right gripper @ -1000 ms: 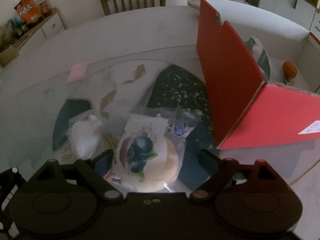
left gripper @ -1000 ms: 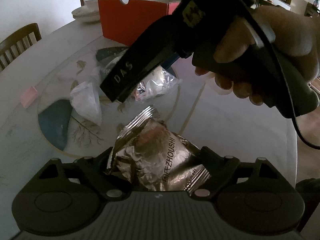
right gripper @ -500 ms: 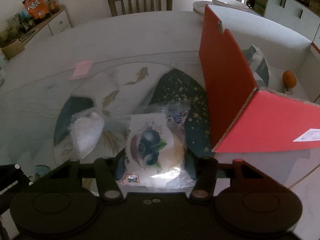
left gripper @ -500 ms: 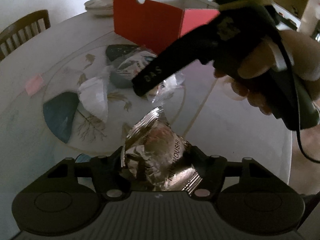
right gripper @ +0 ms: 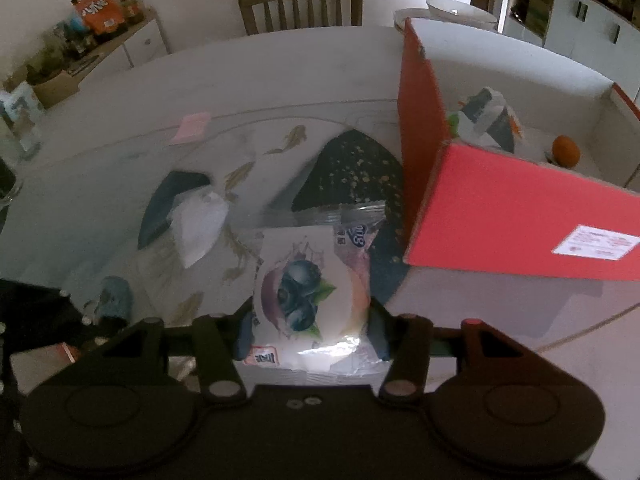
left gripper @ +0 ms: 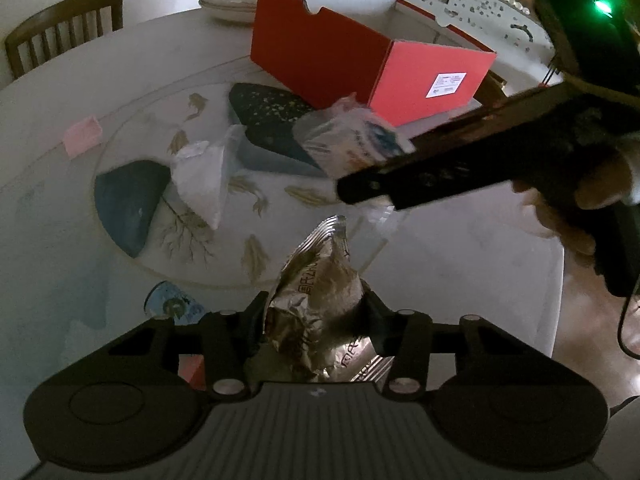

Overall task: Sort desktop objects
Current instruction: 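Lift the foil pouch and bread bag with both tools and carry them into the red box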

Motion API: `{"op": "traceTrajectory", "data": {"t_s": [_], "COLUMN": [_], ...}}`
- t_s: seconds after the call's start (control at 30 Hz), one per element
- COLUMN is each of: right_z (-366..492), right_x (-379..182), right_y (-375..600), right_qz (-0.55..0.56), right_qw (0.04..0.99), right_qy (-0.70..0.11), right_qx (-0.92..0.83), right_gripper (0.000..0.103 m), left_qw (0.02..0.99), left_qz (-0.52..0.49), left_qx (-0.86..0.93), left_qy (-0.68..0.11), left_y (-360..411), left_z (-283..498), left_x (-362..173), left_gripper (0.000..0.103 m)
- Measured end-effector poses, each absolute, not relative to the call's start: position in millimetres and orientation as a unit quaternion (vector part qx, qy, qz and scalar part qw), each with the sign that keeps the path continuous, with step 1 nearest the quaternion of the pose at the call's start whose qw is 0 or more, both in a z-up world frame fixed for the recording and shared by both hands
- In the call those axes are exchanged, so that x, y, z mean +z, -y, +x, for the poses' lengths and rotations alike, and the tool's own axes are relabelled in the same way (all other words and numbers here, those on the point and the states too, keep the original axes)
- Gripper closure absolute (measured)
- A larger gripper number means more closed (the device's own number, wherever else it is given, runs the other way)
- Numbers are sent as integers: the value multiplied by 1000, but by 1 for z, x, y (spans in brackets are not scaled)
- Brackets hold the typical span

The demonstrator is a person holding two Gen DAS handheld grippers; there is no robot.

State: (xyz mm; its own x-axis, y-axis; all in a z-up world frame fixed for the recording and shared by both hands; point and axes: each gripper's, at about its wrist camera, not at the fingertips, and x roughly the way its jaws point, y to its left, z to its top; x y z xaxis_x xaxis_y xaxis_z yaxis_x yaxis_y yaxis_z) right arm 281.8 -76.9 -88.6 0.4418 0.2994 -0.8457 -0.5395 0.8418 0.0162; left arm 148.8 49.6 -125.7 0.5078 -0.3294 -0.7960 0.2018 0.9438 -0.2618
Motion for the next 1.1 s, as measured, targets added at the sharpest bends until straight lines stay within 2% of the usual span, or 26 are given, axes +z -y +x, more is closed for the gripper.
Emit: {"op": "traceTrajectory", "data": {"t_s": [0.47,1.1], "right_z": [256,261], "right_x": [-67,-26], "right_y": [121,186], "right_qz": [-128,-120], "right_qw": [837,848], "right_qy": [-465,-446], "right_qx": [260,261], "right_gripper": [50,50], "left_qw": [871,888], "left_qz": [-129,-145], "left_qx": [-135,-119], "left_qy": [-455,-421], "left_y": [-46,-14], "left_z": [145,157], "left_x": [-105,-60], "left_gripper": [57,57]}}
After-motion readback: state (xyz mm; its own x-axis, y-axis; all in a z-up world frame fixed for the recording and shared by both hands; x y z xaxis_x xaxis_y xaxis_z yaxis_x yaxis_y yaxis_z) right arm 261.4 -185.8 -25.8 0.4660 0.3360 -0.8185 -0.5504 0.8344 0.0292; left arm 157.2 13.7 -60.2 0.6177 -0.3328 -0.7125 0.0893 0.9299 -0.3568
